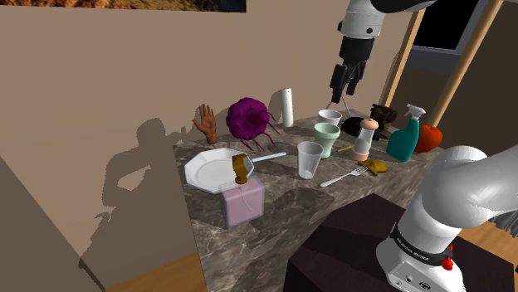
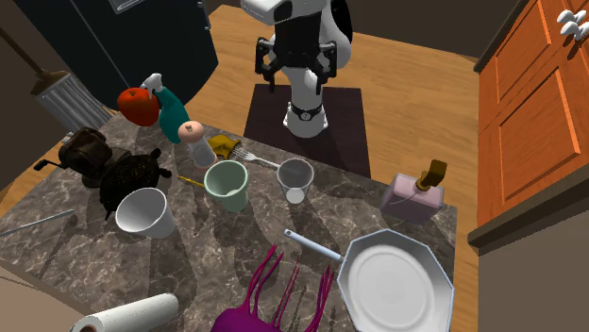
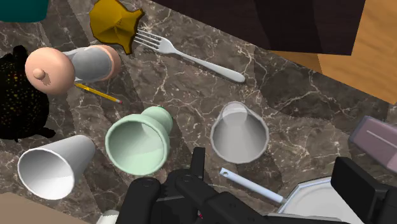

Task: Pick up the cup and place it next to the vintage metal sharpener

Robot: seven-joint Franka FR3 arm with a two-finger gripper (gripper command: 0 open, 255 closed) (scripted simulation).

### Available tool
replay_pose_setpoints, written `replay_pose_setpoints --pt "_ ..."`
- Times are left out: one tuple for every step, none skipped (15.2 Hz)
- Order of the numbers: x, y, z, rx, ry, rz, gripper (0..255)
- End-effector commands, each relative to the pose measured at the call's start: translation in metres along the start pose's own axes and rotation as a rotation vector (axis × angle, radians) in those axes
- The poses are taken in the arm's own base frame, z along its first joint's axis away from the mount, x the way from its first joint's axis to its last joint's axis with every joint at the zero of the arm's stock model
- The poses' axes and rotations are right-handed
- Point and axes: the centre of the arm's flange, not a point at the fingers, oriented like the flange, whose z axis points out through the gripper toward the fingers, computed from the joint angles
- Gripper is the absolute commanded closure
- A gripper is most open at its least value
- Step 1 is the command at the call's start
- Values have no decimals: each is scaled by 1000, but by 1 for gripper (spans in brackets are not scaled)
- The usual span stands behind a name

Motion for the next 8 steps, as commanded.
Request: replay_pose_setpoints --pt "0 0 0 0 0 0 0" --pt "5 -5 12 -9 -4 -3 0" --pt "10 -11 24 -17 -8 -7 0" --pt "14 -16 36 -26 -12 -10 0" --pt "19 -21 48 -35 -15 -14 0" --pt "24 -26 60 -43 -19 -17 0" --pt "28 -31 72 -52 -23 -21 0" --pt "33 -36 84 -60 -27 -24 0"
